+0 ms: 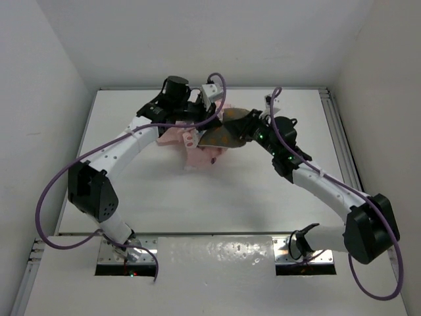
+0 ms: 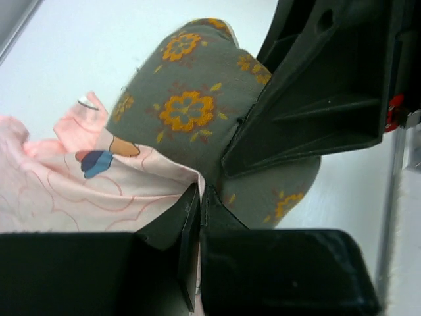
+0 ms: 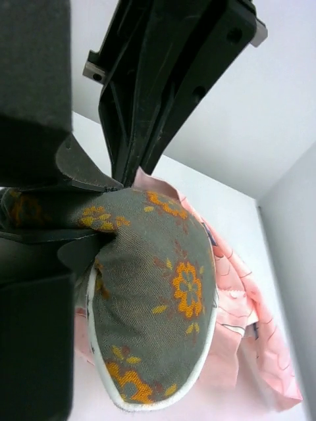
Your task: Put the pillow into the pillowcase
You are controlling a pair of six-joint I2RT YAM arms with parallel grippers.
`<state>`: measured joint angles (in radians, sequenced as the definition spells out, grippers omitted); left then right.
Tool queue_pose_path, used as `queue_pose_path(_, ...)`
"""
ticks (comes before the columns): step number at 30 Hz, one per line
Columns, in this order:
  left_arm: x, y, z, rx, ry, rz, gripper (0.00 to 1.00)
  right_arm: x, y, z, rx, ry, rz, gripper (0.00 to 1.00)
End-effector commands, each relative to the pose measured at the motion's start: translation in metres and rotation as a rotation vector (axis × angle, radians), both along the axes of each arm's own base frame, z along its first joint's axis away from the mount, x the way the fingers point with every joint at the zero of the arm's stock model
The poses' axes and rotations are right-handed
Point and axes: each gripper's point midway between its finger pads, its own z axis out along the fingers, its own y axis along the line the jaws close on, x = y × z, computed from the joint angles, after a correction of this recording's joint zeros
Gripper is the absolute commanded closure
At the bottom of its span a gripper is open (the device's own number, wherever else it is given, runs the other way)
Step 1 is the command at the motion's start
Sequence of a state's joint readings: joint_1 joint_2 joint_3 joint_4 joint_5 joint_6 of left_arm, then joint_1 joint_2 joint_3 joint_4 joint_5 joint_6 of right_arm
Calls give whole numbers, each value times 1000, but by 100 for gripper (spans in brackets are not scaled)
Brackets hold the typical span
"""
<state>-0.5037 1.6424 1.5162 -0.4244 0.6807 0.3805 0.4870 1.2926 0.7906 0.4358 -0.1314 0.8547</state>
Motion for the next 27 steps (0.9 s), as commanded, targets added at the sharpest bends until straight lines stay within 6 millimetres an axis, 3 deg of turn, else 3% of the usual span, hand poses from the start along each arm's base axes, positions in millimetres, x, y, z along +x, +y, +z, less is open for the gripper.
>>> queue_pose_path(1, -29, -13, 44, -137, 137, -67, 100, 2, -15, 149, 142, -427, -92, 100)
queue_pose_path(4, -36, -18, 65, -199, 176, -99, 100, 8, -11, 139, 104, -408, -112, 100)
queue_pose_path(9, -58, -23, 90, -265, 209, -194, 100, 32, -7, 92, 7, -297, -196, 100)
queue_pose_path(16, -54, -10, 94, -203, 114, -153, 100, 46, -9, 89, -9, -268, -235, 100)
queue_pose_path(18, -58, -11, 103, -210, 87, -164, 100, 53, -3, 85, -10, -226, -216, 100)
queue_pose_path(19, -58, -13, 105, -215, 85, -168, 100, 55, 11, 72, -27, -204, -152, 100)
queue_pose_path(21, -60, -17, 115, -239, 85, -176, 100, 57, 24, 77, 13, -203, -101, 100)
queue_pose_path(22, -59, -17, 117, -247, 85, -173, 100, 59, 30, 69, 17, -192, -86, 100)
queue_pose_path(27, -45, -6, 126, -269, 71, -113, 100, 50, 44, 50, 48, -153, 0, 100)
